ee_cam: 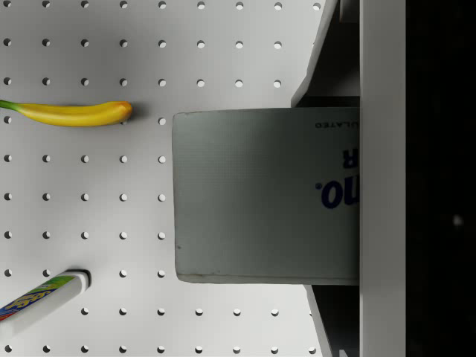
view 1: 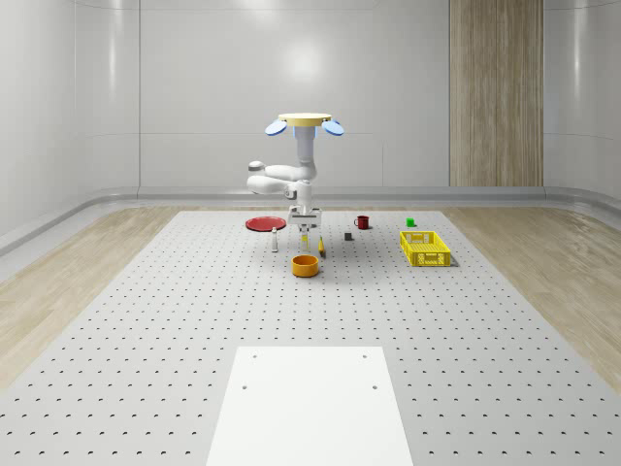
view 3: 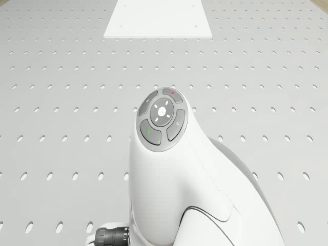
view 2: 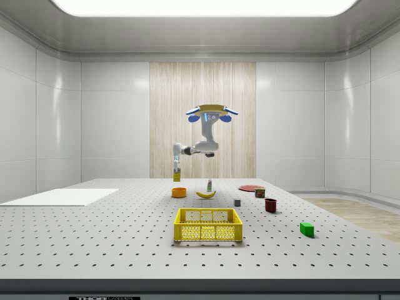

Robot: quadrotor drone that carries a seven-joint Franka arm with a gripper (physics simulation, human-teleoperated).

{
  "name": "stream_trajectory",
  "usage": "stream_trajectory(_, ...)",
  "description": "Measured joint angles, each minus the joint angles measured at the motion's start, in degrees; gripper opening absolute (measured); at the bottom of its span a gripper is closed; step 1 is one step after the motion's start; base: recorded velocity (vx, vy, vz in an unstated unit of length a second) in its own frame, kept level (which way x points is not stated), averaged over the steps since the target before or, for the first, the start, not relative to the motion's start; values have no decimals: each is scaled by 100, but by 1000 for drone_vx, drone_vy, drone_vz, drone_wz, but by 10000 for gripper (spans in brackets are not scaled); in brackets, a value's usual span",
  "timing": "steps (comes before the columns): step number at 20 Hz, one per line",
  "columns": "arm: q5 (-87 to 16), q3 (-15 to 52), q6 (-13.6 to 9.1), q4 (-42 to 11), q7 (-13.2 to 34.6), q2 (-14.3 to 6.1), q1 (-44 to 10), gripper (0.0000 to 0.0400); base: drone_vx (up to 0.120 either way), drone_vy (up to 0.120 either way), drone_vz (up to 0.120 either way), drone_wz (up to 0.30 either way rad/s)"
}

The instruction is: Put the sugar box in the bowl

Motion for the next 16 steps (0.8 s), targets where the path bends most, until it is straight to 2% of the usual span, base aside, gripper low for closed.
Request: stream_trajectory(16,-1224,-1287,459,329,-10,-5,-178,168,0,0,0,0)
